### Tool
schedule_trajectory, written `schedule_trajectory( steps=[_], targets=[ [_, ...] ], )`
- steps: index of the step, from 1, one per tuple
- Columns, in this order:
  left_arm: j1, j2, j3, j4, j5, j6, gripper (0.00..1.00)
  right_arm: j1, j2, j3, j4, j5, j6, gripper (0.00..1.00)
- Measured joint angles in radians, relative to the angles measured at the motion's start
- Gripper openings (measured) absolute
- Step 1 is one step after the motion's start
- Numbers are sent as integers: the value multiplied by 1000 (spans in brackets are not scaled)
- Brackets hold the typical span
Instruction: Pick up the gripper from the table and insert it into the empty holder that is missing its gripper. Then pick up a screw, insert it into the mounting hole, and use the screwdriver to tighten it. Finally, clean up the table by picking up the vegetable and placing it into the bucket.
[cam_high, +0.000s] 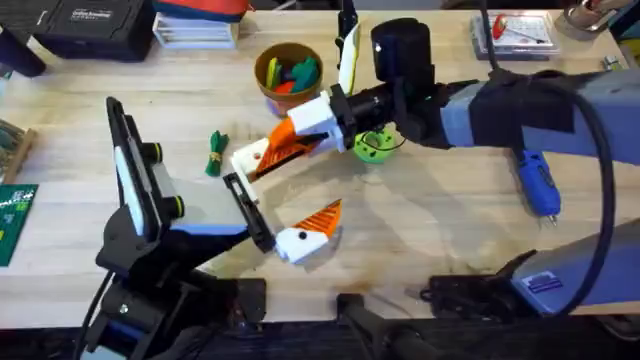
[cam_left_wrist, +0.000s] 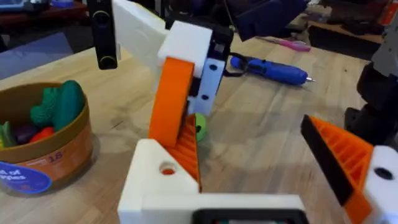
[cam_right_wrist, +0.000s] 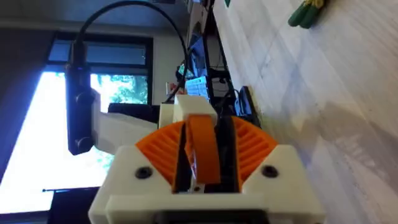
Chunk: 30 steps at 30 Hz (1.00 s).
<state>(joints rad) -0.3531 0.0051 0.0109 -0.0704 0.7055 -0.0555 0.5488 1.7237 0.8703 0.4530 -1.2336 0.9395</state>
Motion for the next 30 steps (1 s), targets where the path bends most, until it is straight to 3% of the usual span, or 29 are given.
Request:
schedule_trajectory(
  steps=[5,7,11,14,16,21,30],
  targets=[
    [-11,0,0,-3,51,-1,986,-9,0,0,9,-23,-1,433],
    [-25,0,0,-5,80,-1,986,-11,0,0,11,-34,-3,506],
    [-28,0,0,-7,113,-1,986,-16,0,0,11,-48,-4,560],
    [-28,0,0,-8,121,-1,986,-19,0,0,12,-51,-14,874],
    [-28,0,0,-8,123,-1,986,-23,0,0,11,-51,-25,980],
    [-28,0,0,-8,131,-1,986,-59,0,0,12,-28,-64,992],
    [-28,0,0,-9,137,-1,986,-215,0,9,-8,140,-166,992]
  ],
)
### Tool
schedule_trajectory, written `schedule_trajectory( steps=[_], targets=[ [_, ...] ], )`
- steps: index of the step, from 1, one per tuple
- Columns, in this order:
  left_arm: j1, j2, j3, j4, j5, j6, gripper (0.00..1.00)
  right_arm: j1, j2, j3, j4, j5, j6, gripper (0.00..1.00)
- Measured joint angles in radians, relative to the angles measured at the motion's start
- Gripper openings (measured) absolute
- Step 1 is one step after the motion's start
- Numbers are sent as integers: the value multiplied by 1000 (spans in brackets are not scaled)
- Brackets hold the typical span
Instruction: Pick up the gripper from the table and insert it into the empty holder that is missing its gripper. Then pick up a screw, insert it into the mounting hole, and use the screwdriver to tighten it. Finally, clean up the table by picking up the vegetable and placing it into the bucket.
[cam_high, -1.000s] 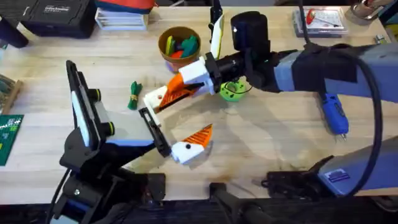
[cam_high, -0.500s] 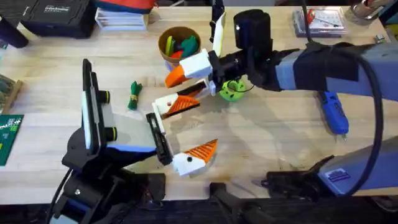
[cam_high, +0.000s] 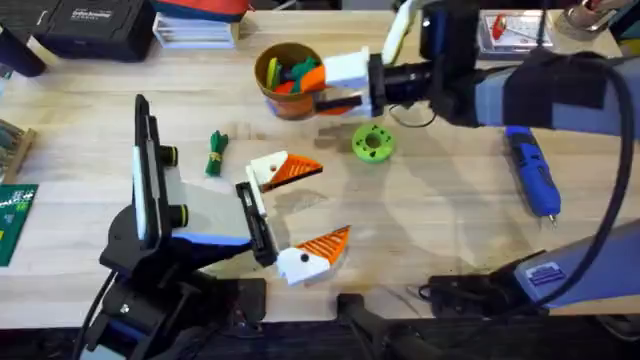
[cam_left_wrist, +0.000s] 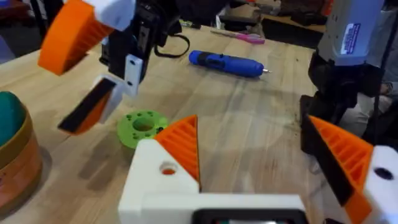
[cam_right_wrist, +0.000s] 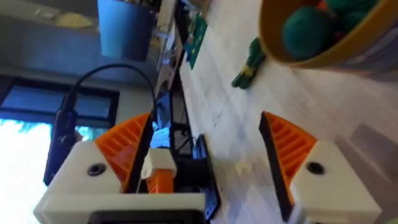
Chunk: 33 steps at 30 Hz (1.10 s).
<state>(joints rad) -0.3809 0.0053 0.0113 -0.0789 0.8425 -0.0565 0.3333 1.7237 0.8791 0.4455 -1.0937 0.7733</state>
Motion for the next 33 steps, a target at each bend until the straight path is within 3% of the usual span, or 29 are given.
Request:
schedule_trajectory(
  steps=[4,9,12,17,21,27,33],
  targets=[
    [0,0,0,0,0,0,986,-51,-26,45,-203,119,-96,992],
    [0,0,0,0,0,0,986,-56,-173,136,-696,390,-327,994],
    [0,0,0,0,0,0,986,-20,-264,196,-876,582,-454,994],
    [0,0,0,0,0,0,986,111,-340,230,-1094,902,-587,994],
    [0,0,0,0,0,0,985,190,-310,230,-1180,1031,-638,994],
    [0,0,0,0,1,0,985,238,-274,230,-1189,1103,-644,990],
    [0,0,0,0,0,0,985,262,-204,230,-1210,1124,-643,821]
  ],
)
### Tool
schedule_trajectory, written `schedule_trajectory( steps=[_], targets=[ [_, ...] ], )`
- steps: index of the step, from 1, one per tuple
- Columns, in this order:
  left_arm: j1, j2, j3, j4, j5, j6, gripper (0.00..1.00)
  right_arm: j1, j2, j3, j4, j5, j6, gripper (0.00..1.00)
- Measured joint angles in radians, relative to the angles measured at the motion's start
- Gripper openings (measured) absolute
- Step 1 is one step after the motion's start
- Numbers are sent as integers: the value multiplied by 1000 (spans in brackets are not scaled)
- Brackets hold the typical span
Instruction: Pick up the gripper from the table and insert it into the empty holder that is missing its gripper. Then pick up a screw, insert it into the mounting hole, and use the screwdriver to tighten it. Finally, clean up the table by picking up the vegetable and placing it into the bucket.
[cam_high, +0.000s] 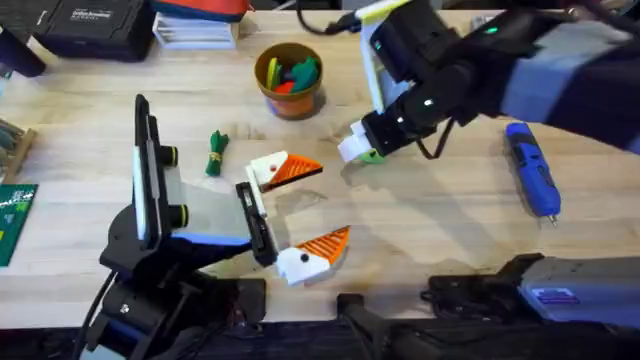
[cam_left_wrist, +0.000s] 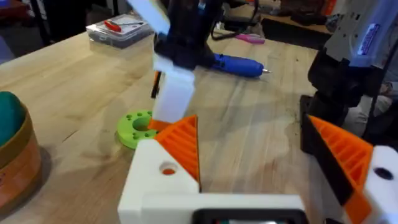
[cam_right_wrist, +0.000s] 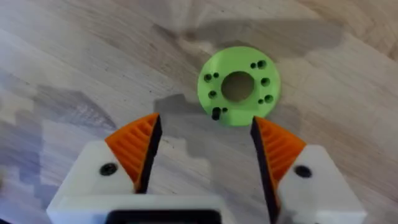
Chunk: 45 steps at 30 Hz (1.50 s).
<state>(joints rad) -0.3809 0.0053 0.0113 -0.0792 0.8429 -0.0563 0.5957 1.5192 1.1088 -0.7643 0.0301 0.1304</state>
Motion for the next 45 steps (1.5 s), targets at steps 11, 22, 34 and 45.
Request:
schedule_trajectory(
  steps=[11,22,34,45],
  targets=[
    [0,0,0,0,0,0,985,0,113,0,6,7,0,443],
    [0,0,0,0,0,0,986,0,140,0,10,8,0,178],
    [0,0,0,0,0,0,986,0,140,0,9,56,0,5],
    [0,0,0,0,0,0,986,-2,138,146,-163,60,-8,5]
  ],
)
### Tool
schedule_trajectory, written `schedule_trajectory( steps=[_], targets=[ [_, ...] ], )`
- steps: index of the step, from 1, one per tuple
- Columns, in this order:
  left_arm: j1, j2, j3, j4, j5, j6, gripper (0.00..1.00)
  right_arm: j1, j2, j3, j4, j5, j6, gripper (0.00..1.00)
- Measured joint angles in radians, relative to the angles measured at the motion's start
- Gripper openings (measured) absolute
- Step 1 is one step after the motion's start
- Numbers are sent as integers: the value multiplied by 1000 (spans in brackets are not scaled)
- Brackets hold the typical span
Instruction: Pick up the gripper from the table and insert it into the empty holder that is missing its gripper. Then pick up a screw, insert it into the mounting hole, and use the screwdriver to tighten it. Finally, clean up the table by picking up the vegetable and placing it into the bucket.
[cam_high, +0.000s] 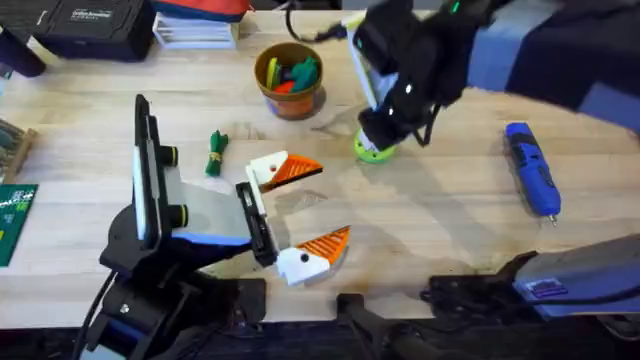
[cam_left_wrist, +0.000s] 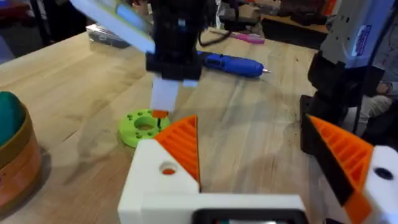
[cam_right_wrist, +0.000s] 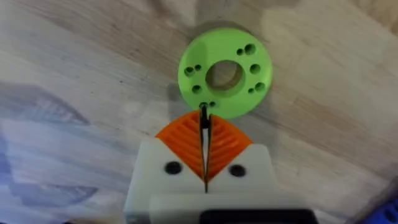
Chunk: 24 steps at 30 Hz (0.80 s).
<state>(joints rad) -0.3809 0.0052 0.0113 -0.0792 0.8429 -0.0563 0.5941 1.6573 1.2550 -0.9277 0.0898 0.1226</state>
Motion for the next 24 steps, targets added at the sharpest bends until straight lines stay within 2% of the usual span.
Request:
schedule_trajectory(
  steps=[5,11,15,21,22,24],
  targets=[
    [0,0,0,0,0,0,986,0,-12,184,-150,-10,-26,5],
    [0,0,0,0,0,0,986,1,-15,423,-293,-125,-72,5],
    [0,0,0,0,0,0,986,19,-19,546,-333,-183,-94,5],
    [0,0,0,0,0,0,986,114,-29,591,-318,-297,-127,5],
    [0,0,0,0,0,0,987,190,-16,591,-316,-325,-132,5],
    [0,0,0,0,0,0,986,221,-3,591,-314,-329,-132,5]
  ],
)
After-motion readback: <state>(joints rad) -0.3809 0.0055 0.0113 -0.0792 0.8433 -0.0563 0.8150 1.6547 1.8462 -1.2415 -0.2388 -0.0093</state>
